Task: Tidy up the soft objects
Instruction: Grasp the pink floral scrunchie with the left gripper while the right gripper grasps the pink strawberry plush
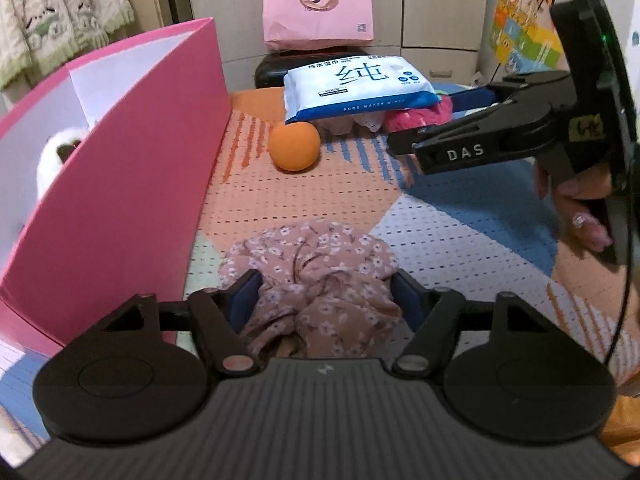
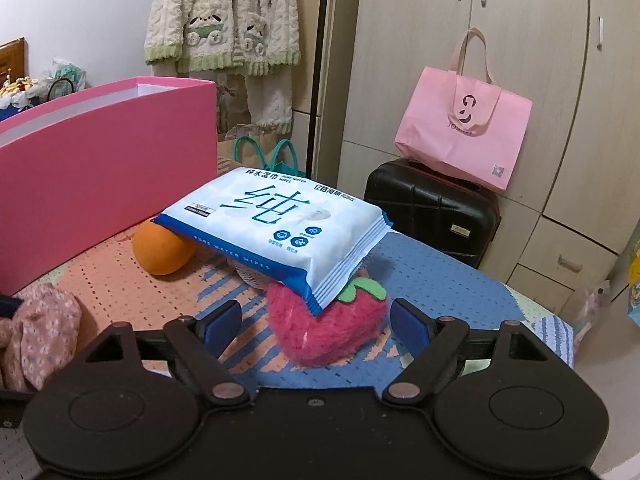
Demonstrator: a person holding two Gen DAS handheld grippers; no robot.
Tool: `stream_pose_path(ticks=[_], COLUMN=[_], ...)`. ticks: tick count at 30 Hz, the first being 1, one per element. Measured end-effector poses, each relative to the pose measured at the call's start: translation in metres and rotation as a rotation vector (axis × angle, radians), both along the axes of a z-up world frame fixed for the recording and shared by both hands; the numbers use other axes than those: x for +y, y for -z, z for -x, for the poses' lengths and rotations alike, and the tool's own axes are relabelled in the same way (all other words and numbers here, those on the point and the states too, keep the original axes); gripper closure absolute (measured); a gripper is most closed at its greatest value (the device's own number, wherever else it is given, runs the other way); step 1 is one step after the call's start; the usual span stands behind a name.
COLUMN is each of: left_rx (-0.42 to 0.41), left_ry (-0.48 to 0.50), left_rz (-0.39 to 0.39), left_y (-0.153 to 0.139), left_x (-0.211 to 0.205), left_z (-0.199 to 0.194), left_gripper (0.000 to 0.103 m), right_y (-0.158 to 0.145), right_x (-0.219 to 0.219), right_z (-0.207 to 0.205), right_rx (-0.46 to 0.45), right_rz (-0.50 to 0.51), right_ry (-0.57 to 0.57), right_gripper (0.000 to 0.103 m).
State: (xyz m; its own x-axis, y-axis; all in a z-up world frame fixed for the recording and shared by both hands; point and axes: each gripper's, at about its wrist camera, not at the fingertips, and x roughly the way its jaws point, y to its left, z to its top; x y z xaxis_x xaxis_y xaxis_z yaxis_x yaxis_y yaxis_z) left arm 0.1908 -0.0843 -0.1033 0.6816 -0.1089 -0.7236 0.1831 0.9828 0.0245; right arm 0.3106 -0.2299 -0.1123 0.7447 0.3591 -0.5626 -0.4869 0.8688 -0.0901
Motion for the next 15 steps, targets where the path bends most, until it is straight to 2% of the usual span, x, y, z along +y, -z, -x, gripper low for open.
stream_pose_path(ticks=[2, 4, 5, 10, 15], left_rx=[-0.013, -0.019, -0.019, -0.039, -0.07], left_ry=[-0.002, 0.003, 0.005, -0.024, -0.028], left_rz=[-0.003, 0.008, 0.025, 0.067, 0.039], left_y=[0.0, 0.0, 0.0, 0.0, 0.001], left_x=[0.001, 0.002, 0.005, 0.013, 0.011], left_z=[0.002, 0.002, 0.002, 0.004, 0.006], left_gripper=[0.049, 0.053, 0.054, 0.064, 0.07], right_y=[0.0, 0.0, 0.0, 0.001, 0.0], right_x=[0.0, 0.001, 0.002, 0.002, -0.001], right_z=[0.0, 0.0, 0.001, 0.005, 0.016], right_rx=[-0.004, -0.01, -0.018, -0.019, -0.013], right_rz=[-0.004, 0.008, 0.016, 0.013, -0.001], right_ry=[0.003, 0.024, 0.041, 0.066, 0.099], right_gripper=[0.021, 0.037, 0.042, 0.05, 0.053])
